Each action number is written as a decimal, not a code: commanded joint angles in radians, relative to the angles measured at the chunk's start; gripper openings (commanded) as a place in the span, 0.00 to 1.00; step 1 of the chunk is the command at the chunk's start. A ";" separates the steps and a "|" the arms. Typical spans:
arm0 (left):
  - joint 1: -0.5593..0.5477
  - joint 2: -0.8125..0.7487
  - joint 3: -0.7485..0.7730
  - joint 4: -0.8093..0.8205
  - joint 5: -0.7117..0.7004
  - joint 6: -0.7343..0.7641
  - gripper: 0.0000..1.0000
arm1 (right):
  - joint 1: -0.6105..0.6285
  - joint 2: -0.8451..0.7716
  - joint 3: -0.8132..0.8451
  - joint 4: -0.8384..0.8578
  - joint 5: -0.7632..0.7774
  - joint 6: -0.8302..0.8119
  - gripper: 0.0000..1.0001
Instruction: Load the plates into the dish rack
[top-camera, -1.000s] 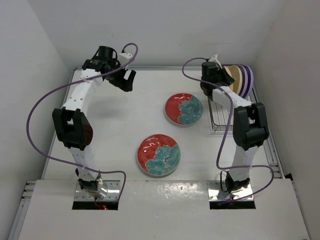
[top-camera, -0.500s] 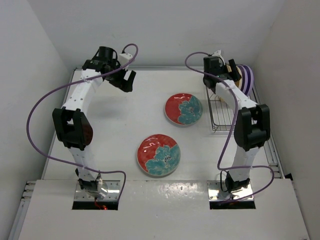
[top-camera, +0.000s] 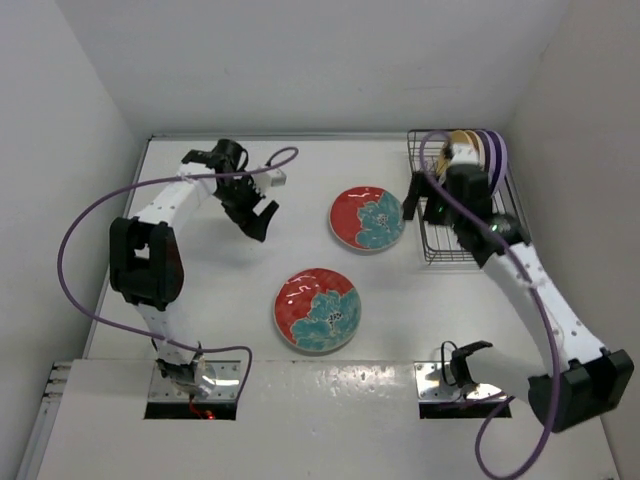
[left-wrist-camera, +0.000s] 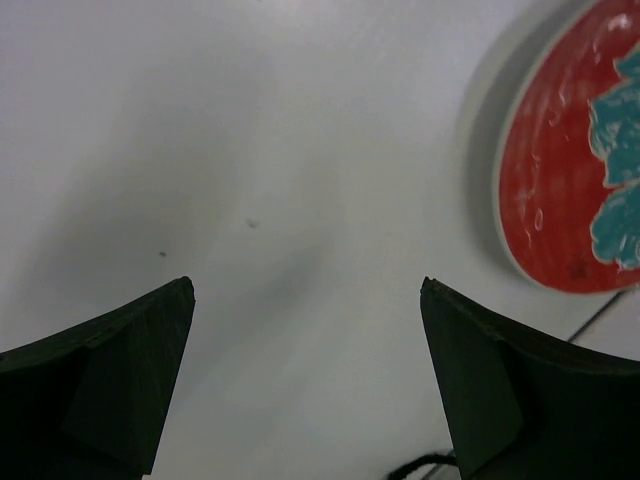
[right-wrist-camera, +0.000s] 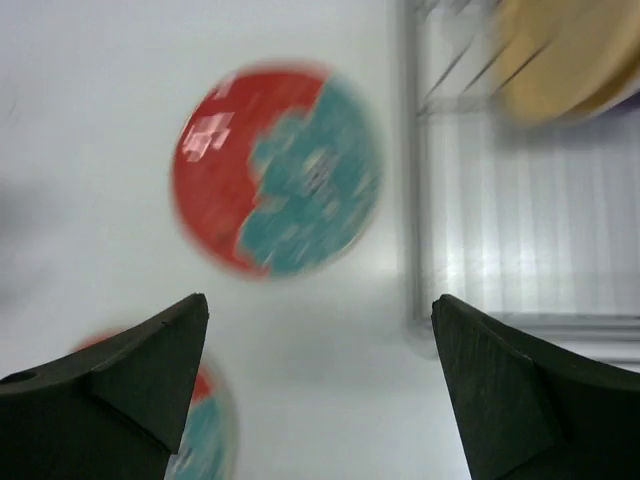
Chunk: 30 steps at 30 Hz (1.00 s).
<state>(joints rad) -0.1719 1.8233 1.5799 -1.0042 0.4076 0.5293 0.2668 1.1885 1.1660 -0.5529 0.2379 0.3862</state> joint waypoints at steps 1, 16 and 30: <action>-0.040 -0.119 -0.098 0.008 -0.015 0.041 1.00 | 0.100 -0.045 -0.286 0.183 -0.233 0.275 0.92; -0.058 -0.305 -0.429 0.096 -0.072 -0.044 1.00 | 0.354 0.080 -0.744 0.636 -0.506 0.410 0.83; -0.038 -0.391 -0.482 0.105 -0.112 -0.063 1.00 | 0.342 0.349 -0.920 1.030 -0.687 0.560 0.25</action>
<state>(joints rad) -0.2211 1.4681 1.1091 -0.9100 0.2981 0.4770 0.6044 1.4998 0.2993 0.4248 -0.4313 0.9161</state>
